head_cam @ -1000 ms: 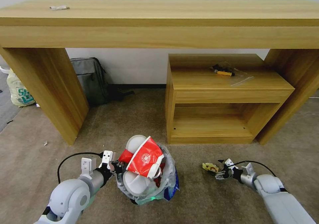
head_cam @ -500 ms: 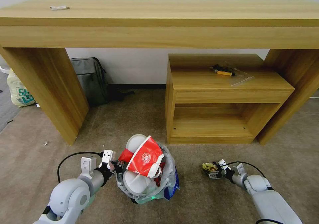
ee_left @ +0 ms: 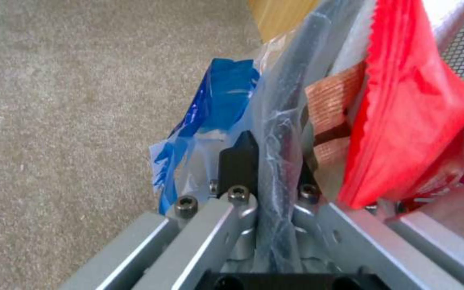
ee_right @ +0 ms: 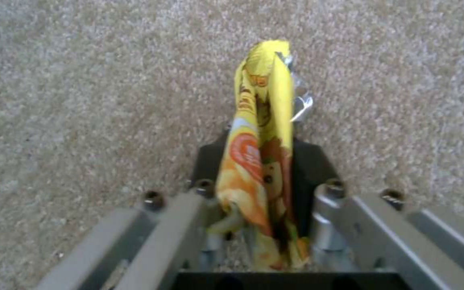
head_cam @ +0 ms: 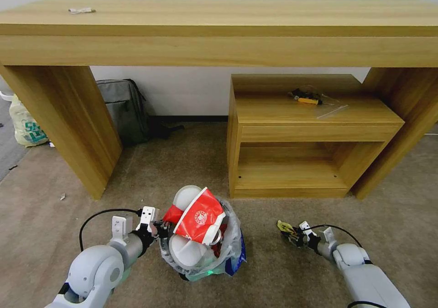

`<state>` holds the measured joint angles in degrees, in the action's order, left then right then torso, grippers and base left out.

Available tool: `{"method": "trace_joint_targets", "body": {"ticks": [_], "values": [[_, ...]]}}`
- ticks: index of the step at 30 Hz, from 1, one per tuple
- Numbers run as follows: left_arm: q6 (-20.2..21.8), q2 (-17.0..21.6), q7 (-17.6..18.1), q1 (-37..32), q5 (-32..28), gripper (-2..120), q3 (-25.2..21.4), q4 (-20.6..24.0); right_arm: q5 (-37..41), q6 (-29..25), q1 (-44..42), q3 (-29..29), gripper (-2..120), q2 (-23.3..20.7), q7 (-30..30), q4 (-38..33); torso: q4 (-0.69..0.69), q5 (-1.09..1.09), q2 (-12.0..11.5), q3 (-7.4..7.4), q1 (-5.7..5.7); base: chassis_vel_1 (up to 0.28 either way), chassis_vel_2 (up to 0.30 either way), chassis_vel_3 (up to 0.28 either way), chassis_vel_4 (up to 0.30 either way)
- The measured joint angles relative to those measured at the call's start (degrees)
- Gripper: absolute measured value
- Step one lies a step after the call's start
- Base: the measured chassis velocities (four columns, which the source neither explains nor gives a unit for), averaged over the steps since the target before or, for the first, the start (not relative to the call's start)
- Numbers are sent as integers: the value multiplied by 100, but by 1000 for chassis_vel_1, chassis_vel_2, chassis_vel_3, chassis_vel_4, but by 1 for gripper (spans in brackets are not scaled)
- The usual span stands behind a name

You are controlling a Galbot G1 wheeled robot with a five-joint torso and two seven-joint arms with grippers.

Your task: Pick up the trash bin and place the garbage on the floor into it.

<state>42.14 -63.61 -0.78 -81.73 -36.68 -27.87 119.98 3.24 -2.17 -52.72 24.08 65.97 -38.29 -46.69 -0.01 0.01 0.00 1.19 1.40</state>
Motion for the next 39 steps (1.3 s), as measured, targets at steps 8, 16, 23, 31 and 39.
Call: {"method": "trace_joint_targets", "body": {"ticks": [8,16,23,31,39], "values": [[0,32,-1,15,-26,0,-1,4,132,90,-227,215,0,-42,75,-538,1,1,0,0,0,0,0,0,0],[0,39,-2,117,-38,0,81,-77,469,193,-624,632,0,-181,72,-2103,-1,-1,0,0,0,0,0,0,0],[0,44,19,319,-91,0,175,-218,1022,586,-768,577,0,-519,98,-3624,-2,-2,0,0,0,0,0,0,0],[0,53,35,412,-117,0,196,-306,1931,1166,-909,-65,0,-992,278,-5363,1,-1,0,0,0,0,0,0,0],[0,63,38,513,-120,0,247,-371,2491,1698,-491,-1202,0,-1295,295,-6250,1,-1,0,0,0,0,0,0,0]]}}
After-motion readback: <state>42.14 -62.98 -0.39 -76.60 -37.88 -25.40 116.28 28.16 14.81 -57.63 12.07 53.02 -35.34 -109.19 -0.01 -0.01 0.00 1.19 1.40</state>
